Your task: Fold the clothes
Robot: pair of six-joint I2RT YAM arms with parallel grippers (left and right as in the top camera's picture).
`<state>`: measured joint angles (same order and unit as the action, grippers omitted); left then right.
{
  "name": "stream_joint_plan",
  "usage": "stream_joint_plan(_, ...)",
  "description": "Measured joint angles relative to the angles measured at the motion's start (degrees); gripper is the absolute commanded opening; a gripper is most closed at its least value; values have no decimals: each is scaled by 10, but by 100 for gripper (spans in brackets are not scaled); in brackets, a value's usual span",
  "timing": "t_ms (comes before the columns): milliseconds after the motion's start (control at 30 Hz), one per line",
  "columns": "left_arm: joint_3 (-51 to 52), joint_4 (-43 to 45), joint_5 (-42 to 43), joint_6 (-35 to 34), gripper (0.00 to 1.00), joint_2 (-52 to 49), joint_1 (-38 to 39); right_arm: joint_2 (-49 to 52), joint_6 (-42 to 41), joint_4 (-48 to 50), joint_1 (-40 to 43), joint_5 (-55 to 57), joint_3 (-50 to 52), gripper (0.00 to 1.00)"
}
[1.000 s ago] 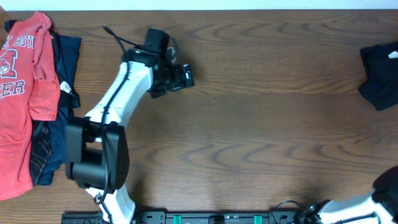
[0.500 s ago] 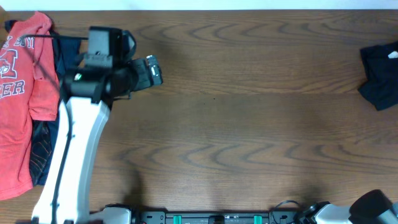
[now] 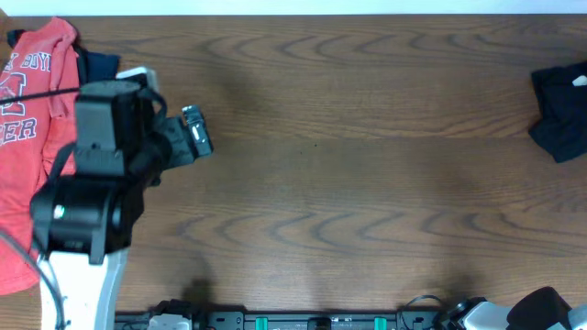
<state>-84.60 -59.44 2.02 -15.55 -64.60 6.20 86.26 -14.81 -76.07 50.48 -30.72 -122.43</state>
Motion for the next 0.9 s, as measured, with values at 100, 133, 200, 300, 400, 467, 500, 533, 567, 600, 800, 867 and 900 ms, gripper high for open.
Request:
stream_joint_plan(100, 0, -4, -18, 7, 98, 20, 0, 0, 0, -10, 0, 0, 0, 99)
stream_joint_plan(133, 0, -4, -23, 8, 98, 23, 0, 0, 0, -11, 0, 0, 0, 99)
stream_joint_plan(200, 0, -4, -29, 9, 98, 28, 0, 0, 0, -11, 0, -2, 0, 99)
stream_joint_plan(300, 0, -4, -40, 10, 98, 29, 0, 0, 0, -12, 0, -2, 0, 99)
stream_joint_plan(400, 0, -3, -45, 10, 98, 29, 0, 0, 0, -12, 0, -2, 0, 99)
stream_joint_plan(467, 0, -1, -49, 10, 98, 29, 0, 0, 0, -12, 0, -2, 0, 99)
stream_joint_plan(500, 0, 0, -50, 10, 98, 29, 0, 0, 0, -12, 0, -2, 0, 99)
stream_joint_plan(533, 0, 0, -51, 10, 98, 29, 0, 0, 0, -12, 0, -2, 0, 99)
stream_joint_plan(567, 0, 0, -51, 10, 98, 29, 0, 0, 0, -12, 0, -2, 0, 99)
stream_joint_plan(600, 0, 0, -51, 10, 98, 29, 0, 0, 0, -12, 0, -2, 0, 99)
stream_joint_plan(800, 0, 0, -53, 10, 98, 29, 0, 0, 0, -12, 0, -2, 0, 99)
stream_joint_plan(867, 0, 0, -53, 10, 98, 29, 0, 0, 0, -12, 0, -2, 0, 99)
stream_joint_plan(900, 0, 0, -53, 10, 98, 29, 0, 0, 0, -12, 0, -2, 0, 99)
